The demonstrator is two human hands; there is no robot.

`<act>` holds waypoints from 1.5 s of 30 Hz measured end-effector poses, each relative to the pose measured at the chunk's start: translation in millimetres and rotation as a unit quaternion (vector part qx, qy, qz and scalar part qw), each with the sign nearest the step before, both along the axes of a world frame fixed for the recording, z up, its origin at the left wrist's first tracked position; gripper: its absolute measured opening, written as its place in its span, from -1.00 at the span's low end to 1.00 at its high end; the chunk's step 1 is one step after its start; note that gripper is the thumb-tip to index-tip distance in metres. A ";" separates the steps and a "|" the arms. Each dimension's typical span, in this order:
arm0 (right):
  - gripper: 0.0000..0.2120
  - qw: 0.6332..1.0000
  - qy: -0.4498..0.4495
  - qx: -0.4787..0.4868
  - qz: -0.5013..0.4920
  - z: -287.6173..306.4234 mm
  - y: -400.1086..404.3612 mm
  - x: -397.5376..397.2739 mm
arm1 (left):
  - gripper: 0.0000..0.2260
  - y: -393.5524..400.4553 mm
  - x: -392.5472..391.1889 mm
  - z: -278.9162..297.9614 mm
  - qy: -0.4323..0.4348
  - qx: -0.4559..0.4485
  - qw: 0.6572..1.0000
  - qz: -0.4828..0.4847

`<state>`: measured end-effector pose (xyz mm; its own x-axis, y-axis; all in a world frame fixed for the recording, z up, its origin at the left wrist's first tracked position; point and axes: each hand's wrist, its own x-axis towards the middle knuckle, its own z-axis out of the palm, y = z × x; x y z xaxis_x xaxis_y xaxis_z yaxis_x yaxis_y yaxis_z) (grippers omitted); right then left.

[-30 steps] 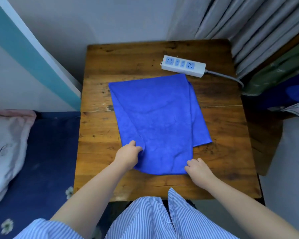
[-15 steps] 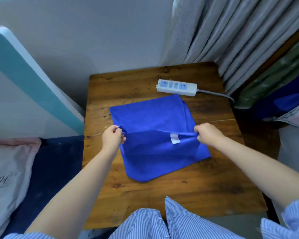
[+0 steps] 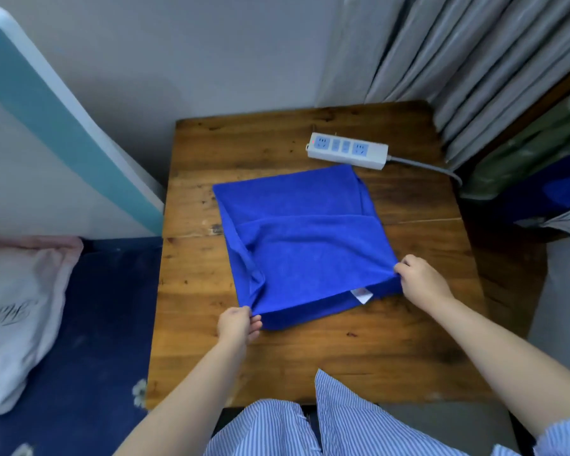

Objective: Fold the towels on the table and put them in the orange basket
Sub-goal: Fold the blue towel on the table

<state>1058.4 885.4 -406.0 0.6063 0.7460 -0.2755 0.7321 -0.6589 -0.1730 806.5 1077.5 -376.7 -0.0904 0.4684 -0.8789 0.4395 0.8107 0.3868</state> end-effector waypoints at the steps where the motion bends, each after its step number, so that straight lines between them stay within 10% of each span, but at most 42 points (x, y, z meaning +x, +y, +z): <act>1: -0.88 1.000 -0.005 -0.015 0.002 -4.0 -4.8 -1.0 | -0.77 -5.9 -3.8 -3.5 0.009 -0.021 1.000 0.004; 7: -0.84 0.998 -0.015 -0.050 -0.018 -3.5 -16.1 7.4 | -0.86 -20.5 -9.0 -10.5 0.032 -0.075 0.997 0.018; 11: -0.71 0.995 -0.020 -0.038 0.090 -7.8 -12.6 -1.7 | -0.46 -19.3 -16.6 -16.5 0.130 0.129 0.954 -0.238; 15: -0.64 0.991 -0.040 -0.038 0.125 -15.8 1.3 -4.3 | -0.53 -22.1 -16.5 -23.8 0.129 0.167 0.905 -0.369; 23: -0.75 0.990 -0.050 0.062 0.121 -17.6 12.4 21.0 | -0.97 -19.8 -6.1 -26.9 0.096 0.213 0.944 -0.234; 28: -0.79 0.972 -0.079 0.094 0.198 -15.0 -16.9 26.2 | -0.73 -24.8 -18.5 -25.1 0.140 0.221 0.931 -0.254; 36: -0.71 0.974 -0.079 0.030 0.209 -28.6 -30.8 9.4 | -0.67 -31.9 -26.5 -31.1 0.231 0.252 0.826 -0.448; 42: -0.70 0.967 -0.086 -0.049 0.235 -23.4 -23.1 6.1 | -0.56 -43.1 -19.7 -43.1 0.214 0.427 0.625 -0.617; 45: -0.88 0.949 -0.126 -0.033 0.287 -22.7 -18.3 12.3 | -0.59 -42.6 -13.0 -43.2 0.198 0.395 0.600 -0.667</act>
<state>1070.7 867.1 -428.7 0.1577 0.9596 -0.2331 0.9864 -0.1421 0.0823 793.5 1034.9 -419.8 0.6990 0.6126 -0.3689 0.6782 -0.7316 0.0702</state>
